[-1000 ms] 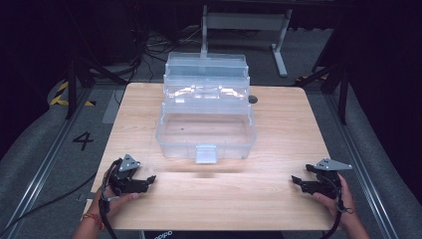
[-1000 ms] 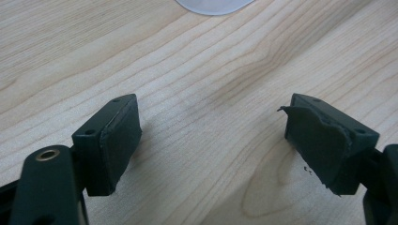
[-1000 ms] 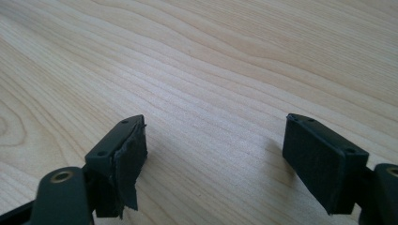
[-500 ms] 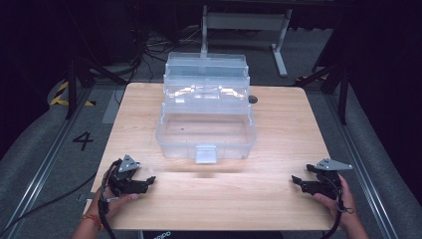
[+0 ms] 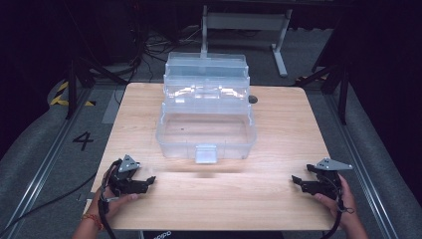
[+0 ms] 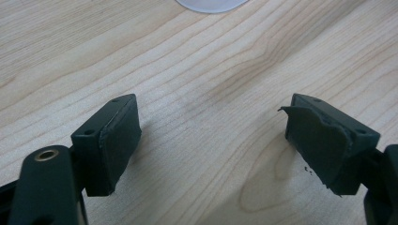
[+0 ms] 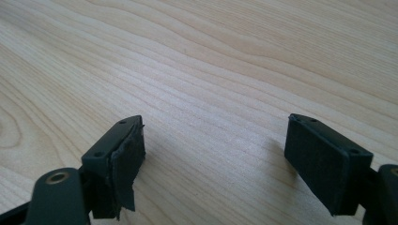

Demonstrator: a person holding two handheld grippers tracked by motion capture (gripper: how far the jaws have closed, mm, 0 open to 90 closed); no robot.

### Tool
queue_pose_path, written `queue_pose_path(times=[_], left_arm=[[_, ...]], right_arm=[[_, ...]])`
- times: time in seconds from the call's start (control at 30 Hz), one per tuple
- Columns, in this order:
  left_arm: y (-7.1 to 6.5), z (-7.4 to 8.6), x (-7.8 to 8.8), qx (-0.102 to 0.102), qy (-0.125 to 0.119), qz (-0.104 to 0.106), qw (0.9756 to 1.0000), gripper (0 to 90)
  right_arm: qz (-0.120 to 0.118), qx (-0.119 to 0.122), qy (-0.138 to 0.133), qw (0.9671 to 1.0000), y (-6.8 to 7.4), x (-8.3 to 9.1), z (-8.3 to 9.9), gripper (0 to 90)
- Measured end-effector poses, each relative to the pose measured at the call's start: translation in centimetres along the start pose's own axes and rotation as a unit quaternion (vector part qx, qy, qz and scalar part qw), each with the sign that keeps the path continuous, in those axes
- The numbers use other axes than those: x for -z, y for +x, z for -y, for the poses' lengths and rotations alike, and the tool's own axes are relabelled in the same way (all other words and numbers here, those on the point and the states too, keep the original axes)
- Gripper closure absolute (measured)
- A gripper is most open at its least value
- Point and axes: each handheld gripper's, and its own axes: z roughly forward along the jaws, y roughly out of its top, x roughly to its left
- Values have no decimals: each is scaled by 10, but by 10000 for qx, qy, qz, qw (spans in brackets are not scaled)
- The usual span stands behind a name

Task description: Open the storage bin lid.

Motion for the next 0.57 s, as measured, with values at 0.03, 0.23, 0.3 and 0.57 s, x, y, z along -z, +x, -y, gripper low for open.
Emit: queue_pose_path(times=[0.03,0.23,0.3,0.57], left_arm=[[0,0,0,1,0,3,10000,188],[0,-1,0,-48,78,69,9999,163],[0,-1,0,-45,76,69,9999,163],[0,-1,0,-23,76,89,9999,159]], right_arm=[[5,-4,8,10000,0,0,0,213],[-2,6,11,10000,0,0,0,212],[-3,-1,13,10000,-1,0,0,211],[16,7,21,10000,-1,1,1,210]])
